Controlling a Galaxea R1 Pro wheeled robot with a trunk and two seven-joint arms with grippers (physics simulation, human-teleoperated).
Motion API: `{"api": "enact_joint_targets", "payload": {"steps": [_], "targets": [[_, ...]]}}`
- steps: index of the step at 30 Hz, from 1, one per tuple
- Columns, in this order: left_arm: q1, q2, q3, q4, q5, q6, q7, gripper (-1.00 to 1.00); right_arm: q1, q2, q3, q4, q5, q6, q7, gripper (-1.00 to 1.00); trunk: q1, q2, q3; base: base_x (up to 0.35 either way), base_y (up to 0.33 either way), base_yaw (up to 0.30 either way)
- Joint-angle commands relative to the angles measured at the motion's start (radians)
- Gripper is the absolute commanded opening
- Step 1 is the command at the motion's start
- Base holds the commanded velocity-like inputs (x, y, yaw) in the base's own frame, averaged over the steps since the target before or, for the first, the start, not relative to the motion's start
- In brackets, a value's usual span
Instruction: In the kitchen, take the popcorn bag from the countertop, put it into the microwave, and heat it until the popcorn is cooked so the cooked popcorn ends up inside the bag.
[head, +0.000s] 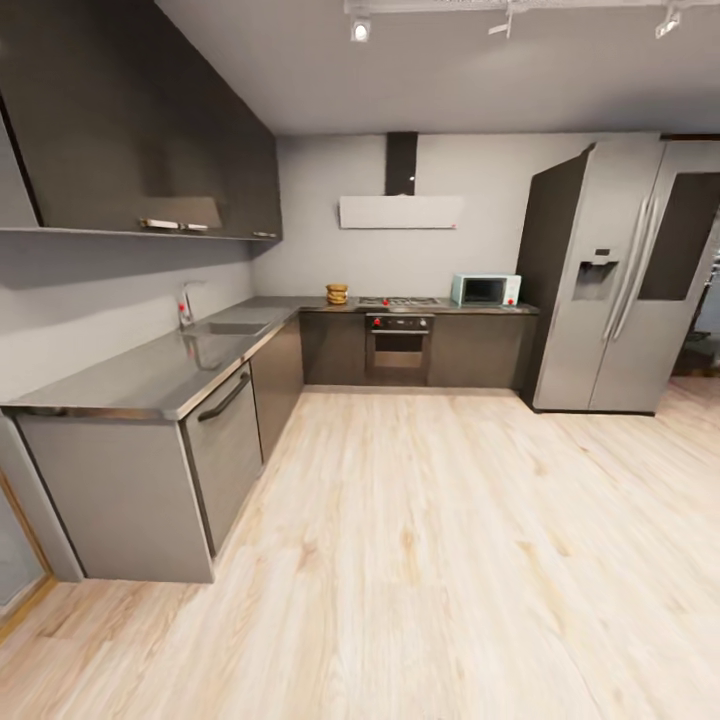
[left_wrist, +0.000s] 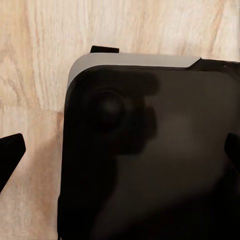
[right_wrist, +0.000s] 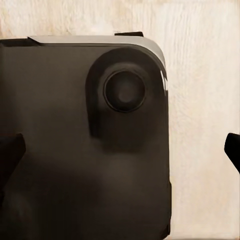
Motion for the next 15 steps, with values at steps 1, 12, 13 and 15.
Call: {"api": "enact_joint_targets", "payload": {"steps": [1, 12, 13, 15], "targets": [[0.0, 0.0, 0.0, 0.0, 0.01, -0.002, 0.0, 1.0, 0.0, 0.0, -0.005, 0.001, 0.0, -0.004, 0.0, 1.0, 0.0, 0.0, -0.001, 0.0, 0.0, -0.293], [0.0, 0.001, 0.0, 0.001, 0.011, 0.007, -0.002, 1.0, 0.0, -0.001, -0.005, 0.001, 0.003, -0.004, 0.0, 1.0, 0.0, 0.0, -0.001, 0.0, 0.0, -0.294], [0.0, 0.001, 0.0, 0.001, 0.011, 0.007, -0.002, 1.0, 0.0, -0.001, -0.005, 0.001, 0.003, -0.004, 0.0, 1.0, 0.0, 0.0, -0.001, 0.0, 0.0, -0.295], [0.0, 0.001, -0.001, 0.001, 0.011, 0.007, -0.002, 1.0, 0.0, -0.001, -0.005, 0.001, 0.001, -0.004, -0.001, 1.0, 0.0, 0.0, -0.001, 0.0, 0.0, -0.295]]}}
